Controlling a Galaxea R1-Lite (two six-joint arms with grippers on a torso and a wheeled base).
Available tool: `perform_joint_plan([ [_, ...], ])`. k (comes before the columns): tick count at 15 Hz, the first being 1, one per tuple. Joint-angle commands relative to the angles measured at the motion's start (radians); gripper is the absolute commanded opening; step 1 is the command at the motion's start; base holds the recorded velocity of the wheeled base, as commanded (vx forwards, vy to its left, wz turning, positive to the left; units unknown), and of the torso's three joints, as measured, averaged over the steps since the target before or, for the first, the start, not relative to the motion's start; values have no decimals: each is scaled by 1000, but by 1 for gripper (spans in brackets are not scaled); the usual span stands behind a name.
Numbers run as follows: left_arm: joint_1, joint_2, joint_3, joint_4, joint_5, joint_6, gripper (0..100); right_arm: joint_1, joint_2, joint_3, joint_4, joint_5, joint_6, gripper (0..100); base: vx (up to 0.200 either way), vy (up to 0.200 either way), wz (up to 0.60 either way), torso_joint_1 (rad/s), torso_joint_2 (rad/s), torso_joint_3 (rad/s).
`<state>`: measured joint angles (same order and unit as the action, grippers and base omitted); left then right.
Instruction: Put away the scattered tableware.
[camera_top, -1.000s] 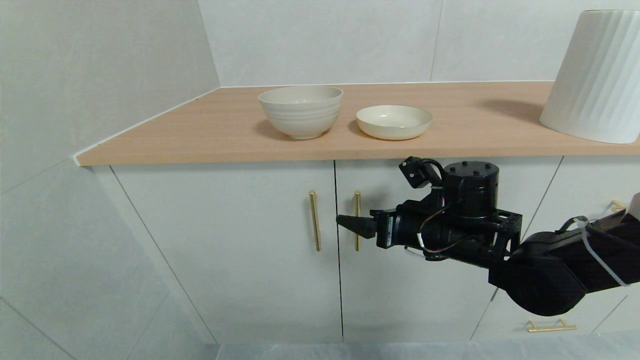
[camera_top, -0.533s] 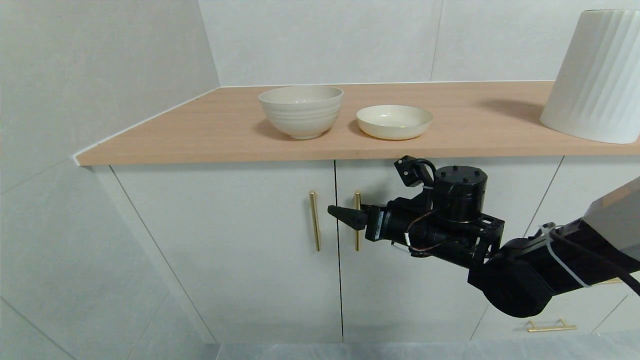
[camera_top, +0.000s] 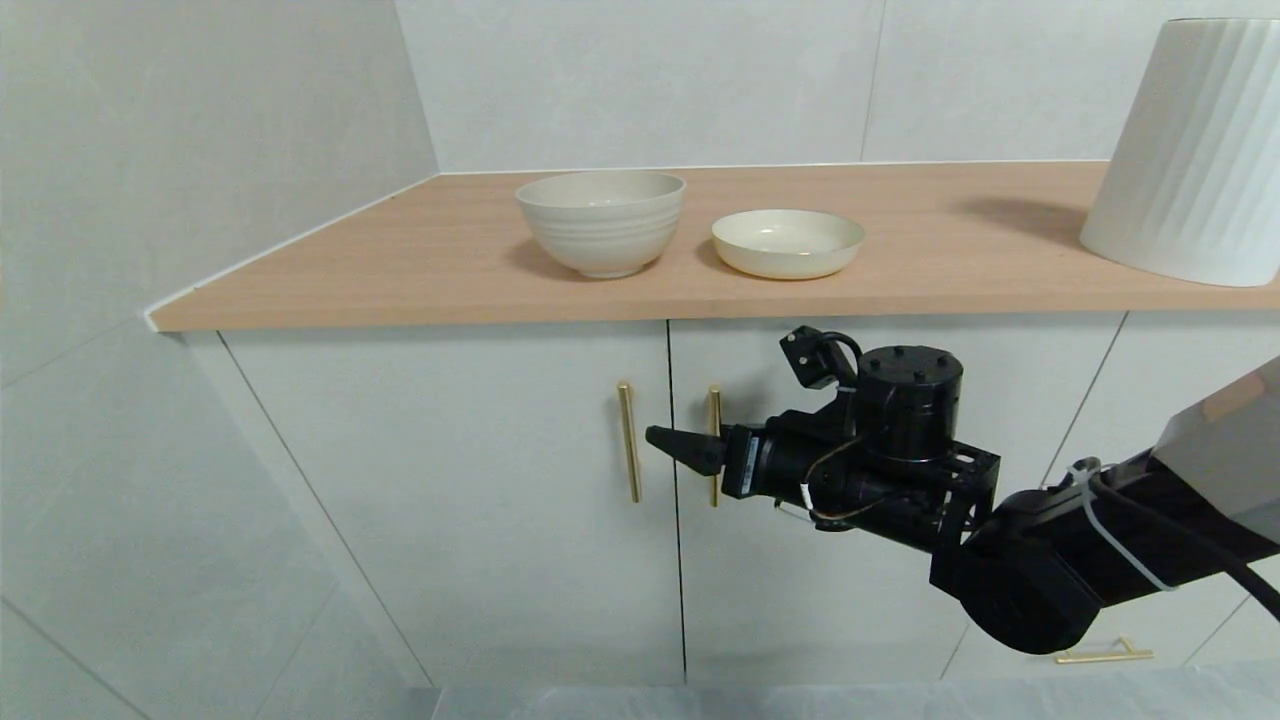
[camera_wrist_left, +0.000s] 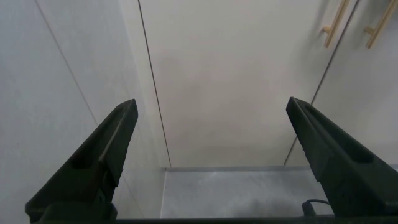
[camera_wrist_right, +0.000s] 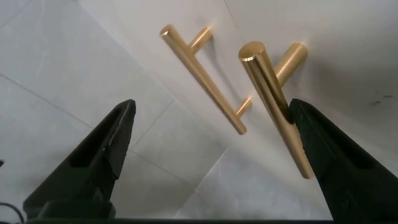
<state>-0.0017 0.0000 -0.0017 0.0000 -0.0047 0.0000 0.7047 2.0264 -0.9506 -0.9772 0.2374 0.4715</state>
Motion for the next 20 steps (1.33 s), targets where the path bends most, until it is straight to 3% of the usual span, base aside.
perform_joint_plan([
  [1, 0, 0, 0, 0, 0, 0, 100, 7, -23, 18, 2, 29, 1, 100, 0, 0, 0, 0, 0, 0],
  [10, 0, 0, 0, 0, 0, 0, 100, 6, -153, 155, 14, 212, 3, 100, 0, 0, 0, 0, 0, 0],
  [15, 0, 0, 0, 0, 0, 0, 100, 4, -253, 194, 143, 352, 12, 100, 0, 0, 0, 0, 0, 0],
  [20, 0, 0, 0, 2, -1, 2, 100, 1, -290, 225, 149, 419, 12, 100, 0, 0, 0, 0, 0, 0],
])
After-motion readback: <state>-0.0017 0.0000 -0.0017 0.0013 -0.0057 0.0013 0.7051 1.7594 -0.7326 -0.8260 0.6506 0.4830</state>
